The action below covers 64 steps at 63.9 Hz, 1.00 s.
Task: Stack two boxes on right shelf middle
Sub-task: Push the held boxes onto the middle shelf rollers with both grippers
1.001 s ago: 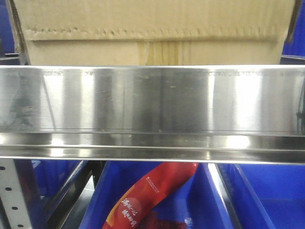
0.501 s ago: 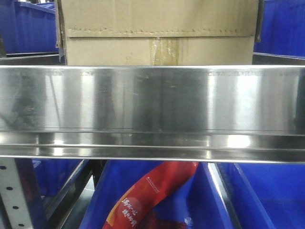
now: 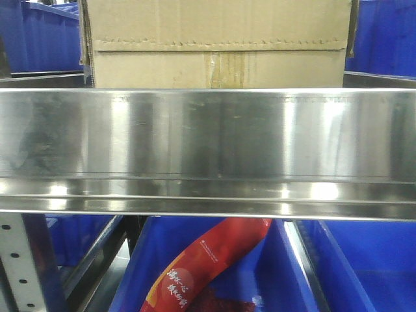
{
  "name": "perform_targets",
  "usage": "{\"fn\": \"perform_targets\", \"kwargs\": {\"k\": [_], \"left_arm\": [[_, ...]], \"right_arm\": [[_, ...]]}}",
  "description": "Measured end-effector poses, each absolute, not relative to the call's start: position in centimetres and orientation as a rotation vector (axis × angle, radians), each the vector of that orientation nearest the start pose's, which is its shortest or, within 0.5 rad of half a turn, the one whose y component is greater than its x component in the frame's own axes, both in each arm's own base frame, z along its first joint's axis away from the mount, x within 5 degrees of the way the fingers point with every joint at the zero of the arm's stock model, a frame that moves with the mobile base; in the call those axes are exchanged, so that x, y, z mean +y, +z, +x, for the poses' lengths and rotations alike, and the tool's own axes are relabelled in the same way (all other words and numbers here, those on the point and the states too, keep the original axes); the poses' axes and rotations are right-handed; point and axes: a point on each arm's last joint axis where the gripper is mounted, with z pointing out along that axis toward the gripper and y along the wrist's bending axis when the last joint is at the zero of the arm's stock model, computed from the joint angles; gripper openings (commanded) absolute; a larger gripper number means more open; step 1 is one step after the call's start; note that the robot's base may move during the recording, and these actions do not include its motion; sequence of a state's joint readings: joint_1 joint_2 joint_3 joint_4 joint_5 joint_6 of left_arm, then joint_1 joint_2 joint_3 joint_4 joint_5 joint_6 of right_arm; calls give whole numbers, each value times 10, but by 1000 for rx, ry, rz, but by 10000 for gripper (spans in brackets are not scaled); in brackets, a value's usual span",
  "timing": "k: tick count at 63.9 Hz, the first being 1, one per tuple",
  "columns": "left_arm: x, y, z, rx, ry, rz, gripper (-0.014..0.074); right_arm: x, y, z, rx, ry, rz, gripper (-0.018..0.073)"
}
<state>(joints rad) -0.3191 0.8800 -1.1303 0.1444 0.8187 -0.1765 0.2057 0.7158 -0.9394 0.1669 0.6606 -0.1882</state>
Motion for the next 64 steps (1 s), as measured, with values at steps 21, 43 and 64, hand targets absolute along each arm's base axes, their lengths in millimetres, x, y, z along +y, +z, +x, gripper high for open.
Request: {"fn": "perform_targets", "kwargs": {"k": [21,43,64], "left_arm": [[-28,351,100,1713,-224,203,-111],[-25,328,87,1637,-243,206,-111],[-25,329,87,1629,-244,206,-111]], "right_arm": [[25,318,91,1778,163,-274,-162],[21,302,85,1682,153,-242,-162],[21,302,85,1677,152,-241,-162]]}}
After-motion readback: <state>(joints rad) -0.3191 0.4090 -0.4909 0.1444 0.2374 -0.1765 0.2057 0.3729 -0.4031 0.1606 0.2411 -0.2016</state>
